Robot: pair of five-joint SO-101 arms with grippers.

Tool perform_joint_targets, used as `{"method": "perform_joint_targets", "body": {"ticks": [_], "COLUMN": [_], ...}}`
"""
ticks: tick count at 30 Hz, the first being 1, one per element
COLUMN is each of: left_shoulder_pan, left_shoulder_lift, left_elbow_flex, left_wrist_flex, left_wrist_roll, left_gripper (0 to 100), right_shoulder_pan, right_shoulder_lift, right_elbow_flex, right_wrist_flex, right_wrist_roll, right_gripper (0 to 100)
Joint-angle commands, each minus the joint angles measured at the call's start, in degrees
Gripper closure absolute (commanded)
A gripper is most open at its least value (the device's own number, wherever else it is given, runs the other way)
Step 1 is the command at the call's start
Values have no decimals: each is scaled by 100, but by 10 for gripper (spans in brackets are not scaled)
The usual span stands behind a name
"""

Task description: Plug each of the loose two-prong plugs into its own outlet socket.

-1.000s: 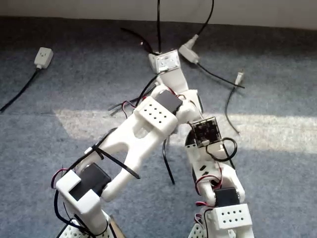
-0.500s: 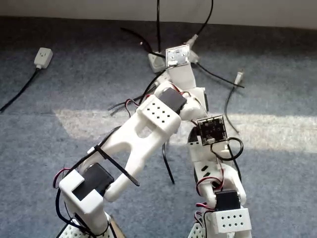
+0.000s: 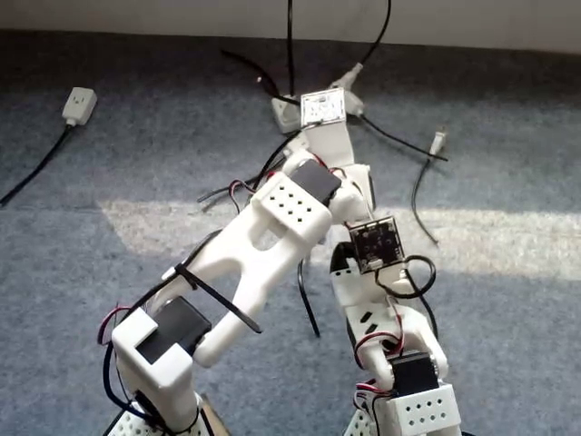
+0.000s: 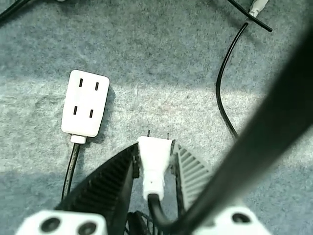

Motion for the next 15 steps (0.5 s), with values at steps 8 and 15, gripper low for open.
{"method": "perform_joint_targets", "body": {"ticks": [8,15], "left_shoulder_pan": [-787,-488], "left_shoulder_lift": [-435,-470], "left_elbow_flex": [-286,-286], "left_wrist_flex": [527,862], "left_wrist_roll": [-70,-79], "left_gripper": [995,995], "right_shoulder_pan": [145,286], "right_shoulder_lift": [-259,-251], "right_elbow_flex": [611,593], "right_wrist_flex": [-866,-1007], "right_wrist_roll": [185,193], "right_gripper": [991,991]}}
